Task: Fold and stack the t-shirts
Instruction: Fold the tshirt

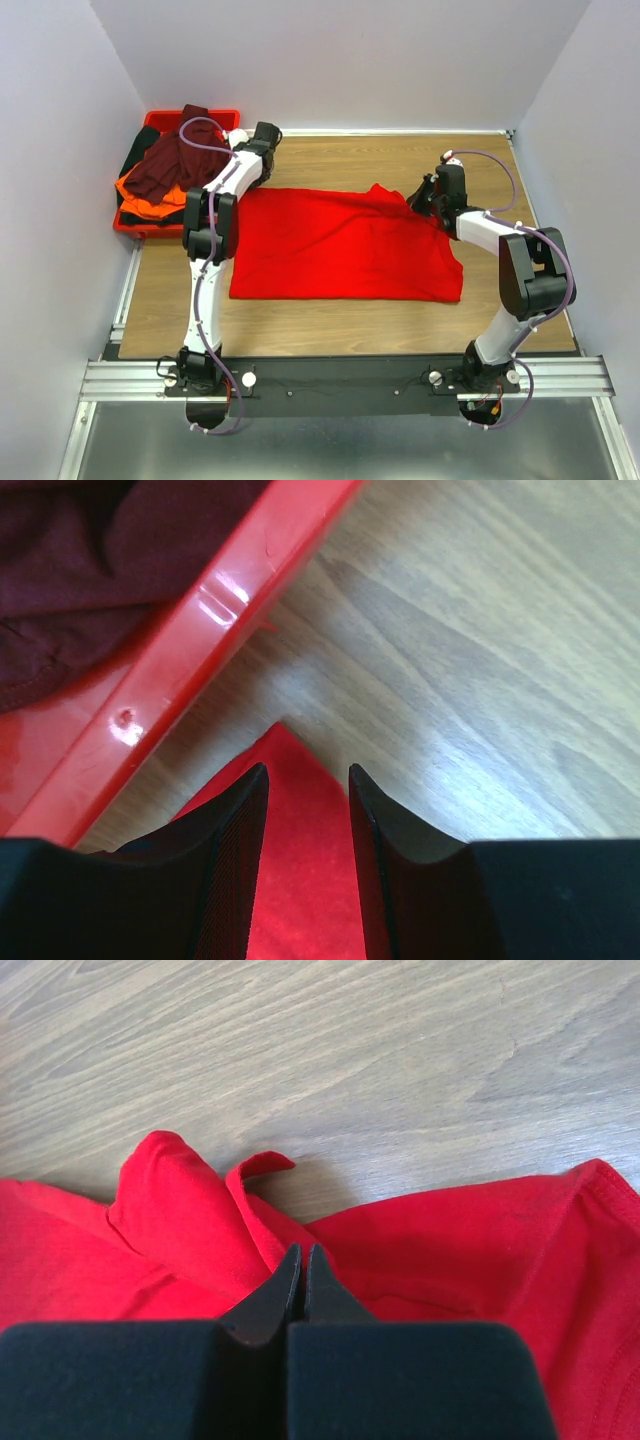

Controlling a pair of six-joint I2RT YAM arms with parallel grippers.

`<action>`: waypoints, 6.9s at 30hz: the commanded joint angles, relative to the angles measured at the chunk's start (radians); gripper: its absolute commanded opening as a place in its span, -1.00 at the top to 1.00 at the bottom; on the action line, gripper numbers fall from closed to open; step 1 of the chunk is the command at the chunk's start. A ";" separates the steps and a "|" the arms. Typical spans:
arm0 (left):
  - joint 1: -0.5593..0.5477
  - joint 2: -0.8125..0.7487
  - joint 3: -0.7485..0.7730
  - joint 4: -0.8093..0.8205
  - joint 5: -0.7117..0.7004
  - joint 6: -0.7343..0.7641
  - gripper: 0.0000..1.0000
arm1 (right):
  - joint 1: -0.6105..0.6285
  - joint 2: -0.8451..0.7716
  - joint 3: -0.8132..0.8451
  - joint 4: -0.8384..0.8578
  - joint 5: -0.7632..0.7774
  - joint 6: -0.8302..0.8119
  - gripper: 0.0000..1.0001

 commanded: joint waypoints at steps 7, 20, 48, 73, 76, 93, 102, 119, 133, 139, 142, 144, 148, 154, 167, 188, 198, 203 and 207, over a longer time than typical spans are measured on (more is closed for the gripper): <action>0.008 0.061 0.047 -0.054 -0.050 -0.013 0.20 | -0.001 -0.019 -0.008 0.032 0.026 -0.009 0.99; 0.011 -0.029 0.050 0.035 0.031 0.039 1.00 | -0.024 0.038 0.124 0.019 0.083 0.017 0.99; 0.022 -0.325 -0.275 0.267 0.110 0.089 1.00 | -0.104 0.024 0.140 -0.015 -0.016 0.036 0.92; 0.019 -0.643 -0.865 0.463 0.192 -0.010 1.00 | -0.102 -0.369 -0.328 -0.008 -0.029 0.140 0.84; 0.017 -0.660 -0.914 0.486 0.205 -0.013 1.00 | -0.102 -0.387 -0.353 -0.008 -0.032 0.142 0.54; 0.014 -0.718 -1.026 0.582 0.271 -0.009 0.91 | -0.100 -0.225 -0.163 -0.019 -0.062 0.082 0.07; 0.013 -0.710 -1.013 0.580 0.275 -0.006 0.92 | -0.099 -0.070 -0.046 -0.070 0.015 0.079 0.07; 0.012 -0.695 -1.008 0.582 0.277 -0.007 0.92 | -0.097 0.010 -0.032 -0.084 -0.048 0.140 0.07; 0.012 -0.687 -0.994 0.582 0.281 -0.006 0.94 | -0.094 0.028 0.008 -0.085 -0.102 0.178 0.36; 0.011 -0.680 -0.980 0.580 0.286 -0.006 1.00 | -0.096 0.047 0.029 -0.087 -0.102 0.171 0.84; 0.011 -0.669 -0.954 0.571 0.287 -0.004 1.00 | -0.097 0.050 0.061 -0.096 -0.088 0.156 0.99; 0.011 -0.661 -0.925 0.559 0.275 0.000 1.00 | -0.097 0.052 0.096 -0.108 -0.071 0.148 0.99; 0.011 -0.628 -0.864 0.531 0.261 0.009 1.00 | -0.097 0.053 0.167 -0.133 -0.039 0.122 0.99; 0.012 -0.568 -0.749 0.497 0.228 0.031 1.00 | -0.100 0.099 0.314 -0.143 -0.020 0.083 0.99; 0.054 -0.415 -0.470 0.427 0.221 0.080 1.00 | -0.133 0.220 0.580 -0.142 -0.049 0.034 0.99; 0.080 -0.292 -0.328 0.408 0.289 0.140 1.00 | -0.133 0.240 0.634 -0.134 -0.074 -0.003 0.99; 0.080 -0.358 -0.437 0.419 0.283 0.135 1.00 | -0.134 0.033 0.359 -0.107 -0.022 0.022 0.99; 0.080 -0.405 -0.514 0.434 0.283 0.125 1.00 | -0.134 -0.094 0.236 -0.099 -0.006 0.048 0.99; 0.078 -0.447 -0.597 0.463 0.281 0.114 1.00 | -0.134 -0.178 0.125 -0.097 0.007 0.066 0.99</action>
